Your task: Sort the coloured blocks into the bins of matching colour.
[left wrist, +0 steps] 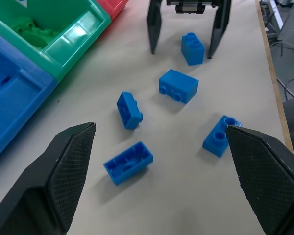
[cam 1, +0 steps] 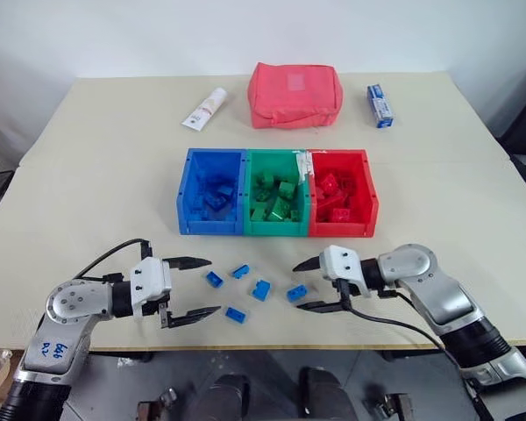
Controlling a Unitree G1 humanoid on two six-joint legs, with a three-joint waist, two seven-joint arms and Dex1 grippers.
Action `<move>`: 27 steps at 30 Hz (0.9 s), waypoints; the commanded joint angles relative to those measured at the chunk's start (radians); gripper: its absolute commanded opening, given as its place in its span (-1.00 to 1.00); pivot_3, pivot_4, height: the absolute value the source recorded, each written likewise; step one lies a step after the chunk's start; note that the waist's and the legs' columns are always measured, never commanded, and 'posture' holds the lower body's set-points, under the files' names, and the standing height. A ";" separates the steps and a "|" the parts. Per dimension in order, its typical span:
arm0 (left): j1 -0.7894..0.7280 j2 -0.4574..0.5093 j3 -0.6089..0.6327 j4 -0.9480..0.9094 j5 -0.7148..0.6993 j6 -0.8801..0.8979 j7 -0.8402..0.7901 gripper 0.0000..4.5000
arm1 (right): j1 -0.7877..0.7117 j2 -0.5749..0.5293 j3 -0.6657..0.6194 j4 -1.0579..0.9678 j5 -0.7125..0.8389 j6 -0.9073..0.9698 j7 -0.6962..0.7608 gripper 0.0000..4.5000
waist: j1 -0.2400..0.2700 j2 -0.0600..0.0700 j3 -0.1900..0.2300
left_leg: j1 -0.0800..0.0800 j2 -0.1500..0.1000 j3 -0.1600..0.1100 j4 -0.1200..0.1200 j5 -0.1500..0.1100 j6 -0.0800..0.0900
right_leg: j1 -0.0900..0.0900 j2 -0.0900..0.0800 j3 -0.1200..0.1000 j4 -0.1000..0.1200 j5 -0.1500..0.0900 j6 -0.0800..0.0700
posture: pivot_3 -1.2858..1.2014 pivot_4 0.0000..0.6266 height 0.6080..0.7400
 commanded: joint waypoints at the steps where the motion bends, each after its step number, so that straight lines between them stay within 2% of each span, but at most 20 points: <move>1: 0.016 0.005 0.041 -0.039 -0.024 -0.011 0.015 1.00 | -0.006 0.007 0.003 0.013 -0.015 -0.015 0.003 0.11 | -0.001 0.000 0.000 | 0.000 0.000 0.000 0.000 0.000 0.000 | 0.000 0.000 0.000 0.000 0.000 0.000 | 0.03 -0.52 1.00; 7: 0.038 -0.028 0.074 -0.054 -0.031 -0.012 0.075 1.00 | -0.038 0.024 -0.037 0.005 0.052 0.001 0.020 -0.80 | -0.004 0.000 0.000 | 0.001 0.001 0.001 0.000 0.001 -0.001 | 0.000 0.001 0.001 0.002 0.001 -0.001 | 0.03 -0.52 1.00; 12: 0.102 -0.057 0.191 -0.076 -0.113 0.053 0.151 1.00 | -0.190 0.162 -0.080 -0.079 0.181 0.228 -0.067 -0.80 | -0.014 0.000 0.000 | 0.001 0.006 0.002 0.000 -0.001 -0.004 | -0.002 0.001 0.002 0.003 0.001 -0.003 | 0.03 -0.52 1.00; 15: 0.147 -0.057 0.236 -0.077 -0.141 0.076 0.160 1.00 | -0.324 0.274 -0.067 -0.030 0.164 0.303 -0.157 -0.80 | -0.022 0.000 0.000 | 0.001 0.007 0.002 -0.001 -0.001 -0.006 | -0.004 0.002 0.002 0.005 0.000 -0.006 | 0.03 -0.52 1.00; 19: 0.191 -0.053 0.262 -0.063 -0.135 0.074 0.160 1.00 | -0.485 0.409 -0.041 0.149 0.071 0.305 -0.294 -0.80 | -0.024 0.000 0.000 | 0.001 0.007 0.001 -0.001 -0.001 -0.006 | -0.003 0.002 0.001 0.005 0.000 -0.006 | 0.03 -0.52 1.00; 24: 0.186 -0.055 0.250 -0.033 -0.114 0.039 0.143 1.00 | -0.610 0.526 -0.027 0.404 -0.057 0.183 -0.448 -0.80 | -0.021 0.000 0.000 | 0.001 0.005 0.001 -0.001 -0.001 -0.005 | -0.004 0.005 0.001 0.006 0.000 -0.007 | 0.03 -0.52 1.00; 27: 0.153 -0.055 0.237 -0.021 -0.103 0.039 0.153 1.00 | -0.629 0.565 -0.037 0.462 -0.077 0.123 -0.475 -0.35 | -0.028 0.000 0.000 | 0.001 0.005 0.001 -0.001 -0.001 -0.005 | -0.004 0.006 0.001 0.006 0.000 -0.007 | 0.03 -0.52 1.00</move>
